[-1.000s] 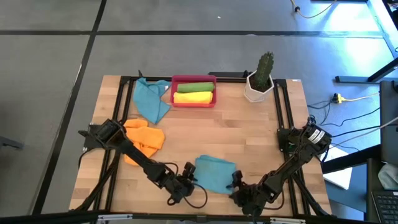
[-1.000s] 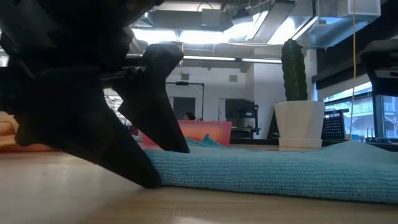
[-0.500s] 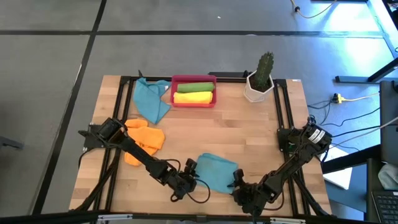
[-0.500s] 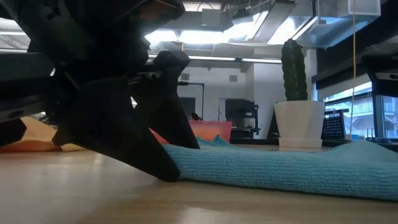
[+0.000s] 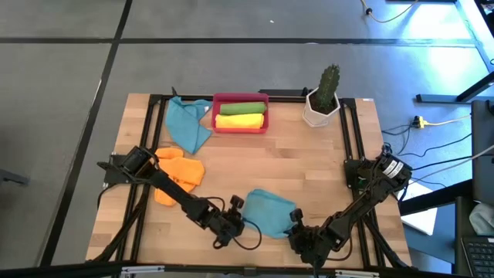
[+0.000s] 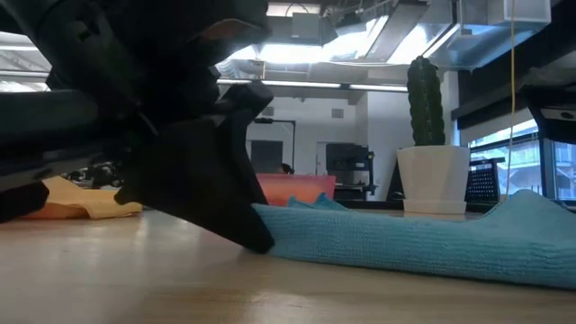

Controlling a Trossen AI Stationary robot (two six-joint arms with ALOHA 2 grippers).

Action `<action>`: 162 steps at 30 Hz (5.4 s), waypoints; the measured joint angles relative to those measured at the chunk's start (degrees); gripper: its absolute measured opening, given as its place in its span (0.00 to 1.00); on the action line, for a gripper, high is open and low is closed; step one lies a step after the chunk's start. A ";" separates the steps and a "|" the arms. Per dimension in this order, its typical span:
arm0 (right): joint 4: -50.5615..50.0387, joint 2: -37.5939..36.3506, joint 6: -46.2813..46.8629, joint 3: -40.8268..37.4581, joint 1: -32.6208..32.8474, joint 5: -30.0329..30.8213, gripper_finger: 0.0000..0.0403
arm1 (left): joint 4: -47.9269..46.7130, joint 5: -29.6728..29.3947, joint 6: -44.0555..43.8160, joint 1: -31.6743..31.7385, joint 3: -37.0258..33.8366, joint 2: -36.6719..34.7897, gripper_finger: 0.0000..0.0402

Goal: Roll microfiber towels into tight, uniform cylinder then place into a basket
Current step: Roll the bottom blue towel

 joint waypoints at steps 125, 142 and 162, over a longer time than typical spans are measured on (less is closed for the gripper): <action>-7.83 0.28 6.91 6.69 -1.48 -2.97 0.68 | -3.46 43.71 -30.62 14.17 0.02 -4.15 0.00; -10.42 2.91 -1.38 6.86 1.20 2.81 0.39 | -3.46 43.66 -30.42 14.14 0.04 -4.15 0.00; -11.78 -0.24 16.57 6.57 4.28 7.08 0.01 | -3.13 43.60 -31.89 11.42 0.13 -4.22 0.00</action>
